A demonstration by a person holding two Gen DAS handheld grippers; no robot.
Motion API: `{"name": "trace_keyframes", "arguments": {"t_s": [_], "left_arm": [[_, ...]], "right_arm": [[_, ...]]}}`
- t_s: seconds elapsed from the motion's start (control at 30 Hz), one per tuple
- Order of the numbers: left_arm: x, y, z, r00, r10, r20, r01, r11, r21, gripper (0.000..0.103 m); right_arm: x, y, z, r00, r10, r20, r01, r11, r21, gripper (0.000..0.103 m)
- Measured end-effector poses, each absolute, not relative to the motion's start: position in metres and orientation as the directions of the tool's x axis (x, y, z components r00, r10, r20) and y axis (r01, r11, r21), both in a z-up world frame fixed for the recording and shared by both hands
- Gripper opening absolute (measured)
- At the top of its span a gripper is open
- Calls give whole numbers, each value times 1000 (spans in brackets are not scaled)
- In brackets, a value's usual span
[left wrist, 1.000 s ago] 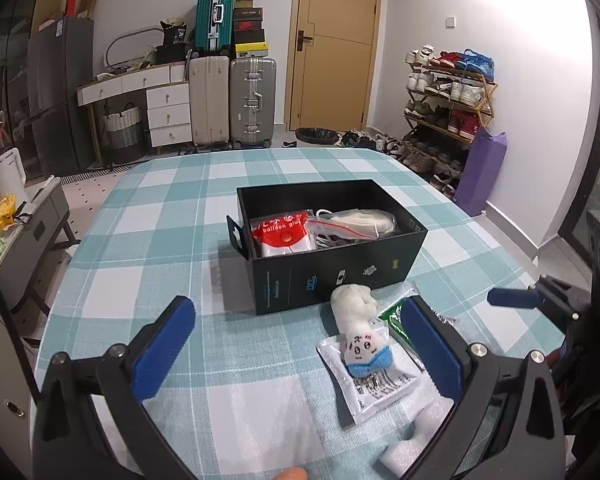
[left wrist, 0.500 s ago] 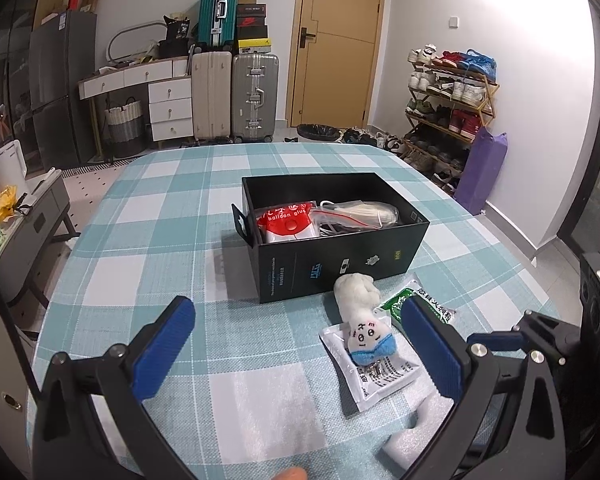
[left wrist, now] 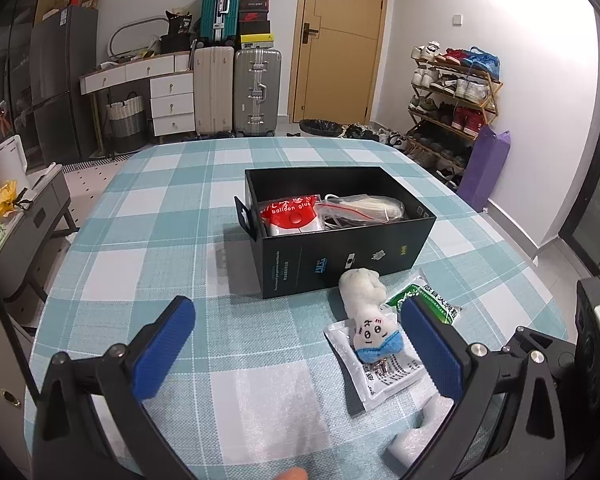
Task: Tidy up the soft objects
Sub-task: 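Grasp the white foam block with the right gripper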
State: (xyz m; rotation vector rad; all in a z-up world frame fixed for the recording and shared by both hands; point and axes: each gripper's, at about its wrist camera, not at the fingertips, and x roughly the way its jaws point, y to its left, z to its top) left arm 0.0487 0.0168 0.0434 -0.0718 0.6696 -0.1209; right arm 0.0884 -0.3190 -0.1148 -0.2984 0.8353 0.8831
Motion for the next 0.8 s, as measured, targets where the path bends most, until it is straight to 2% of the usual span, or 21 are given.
{"name": "trace_keyframes", "arguments": {"t_s": [0.3, 0.37, 0.47, 0.8], "left_arm": [[53, 16, 37, 767, -135, -627, 87, 991, -106, 103], [54, 16, 36, 765, -136, -629, 88, 990, -107, 103], [55, 15, 34, 763, -137, -632, 90, 990, -107, 103], [60, 12, 30, 752, -140, -644, 94, 990, -105, 103]], "right_arm": [[97, -326, -123, 378, 517, -768, -751, 656, 72, 102], [100, -328, -123, 385, 519, -763, -749, 659, 70, 101], [101, -333, -121, 393, 528, -753, -749, 659, 71, 93], [109, -358, -102, 451, 561, -694, -726, 683, 81, 92]]}}
